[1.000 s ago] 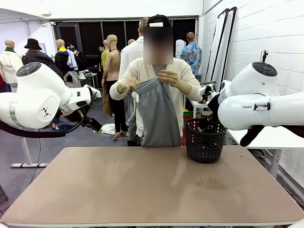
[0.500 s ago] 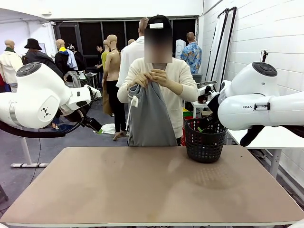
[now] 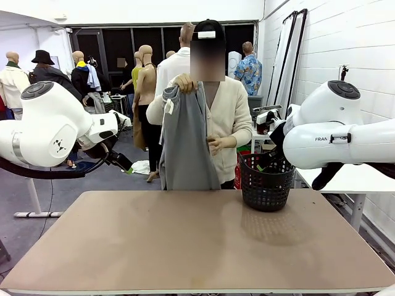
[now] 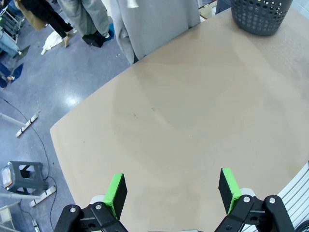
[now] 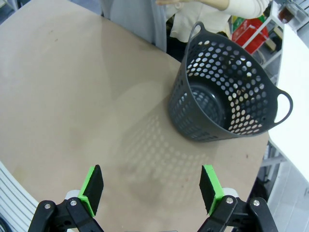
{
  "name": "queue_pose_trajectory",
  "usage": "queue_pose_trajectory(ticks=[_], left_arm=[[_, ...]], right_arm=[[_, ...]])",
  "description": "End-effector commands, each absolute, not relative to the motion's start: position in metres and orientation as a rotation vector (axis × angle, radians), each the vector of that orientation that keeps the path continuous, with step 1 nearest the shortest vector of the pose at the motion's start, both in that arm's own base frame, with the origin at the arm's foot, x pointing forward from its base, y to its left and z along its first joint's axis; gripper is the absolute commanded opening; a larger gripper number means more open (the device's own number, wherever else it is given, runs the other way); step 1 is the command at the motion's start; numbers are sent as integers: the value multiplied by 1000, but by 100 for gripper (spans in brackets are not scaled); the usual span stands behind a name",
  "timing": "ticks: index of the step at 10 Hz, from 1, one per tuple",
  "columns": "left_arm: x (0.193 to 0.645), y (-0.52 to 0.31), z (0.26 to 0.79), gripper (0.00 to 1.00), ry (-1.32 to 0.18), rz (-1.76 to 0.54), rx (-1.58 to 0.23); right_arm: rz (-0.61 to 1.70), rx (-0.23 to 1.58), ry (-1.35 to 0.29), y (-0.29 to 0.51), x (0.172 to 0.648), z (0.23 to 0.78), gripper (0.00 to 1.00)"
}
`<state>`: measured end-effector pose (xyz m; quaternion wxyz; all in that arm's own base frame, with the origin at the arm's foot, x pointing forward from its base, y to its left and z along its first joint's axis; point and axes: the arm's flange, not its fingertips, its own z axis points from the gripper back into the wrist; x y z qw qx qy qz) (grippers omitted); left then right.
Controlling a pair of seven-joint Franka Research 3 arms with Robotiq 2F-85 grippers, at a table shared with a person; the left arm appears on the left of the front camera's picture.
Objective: Fold the training pants.
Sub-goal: Grab both ends of the Training pants handed by a person.
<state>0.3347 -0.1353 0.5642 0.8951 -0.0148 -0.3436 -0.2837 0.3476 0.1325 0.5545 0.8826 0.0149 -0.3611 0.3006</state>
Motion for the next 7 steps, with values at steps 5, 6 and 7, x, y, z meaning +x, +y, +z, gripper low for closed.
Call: queue_pose_trajectory(ticks=[5,6,7], left_arm=[[335,-135,564,100,-707,-586,-43],[335,-135,564,100,-707,-586,-43],[335,-135,564,100,-707,-586,-43]], right_arm=[[626,31,-753,133,348,555,100],[626,31,-753,133,348,555,100],[626,31,-753,133,348,555,100]])
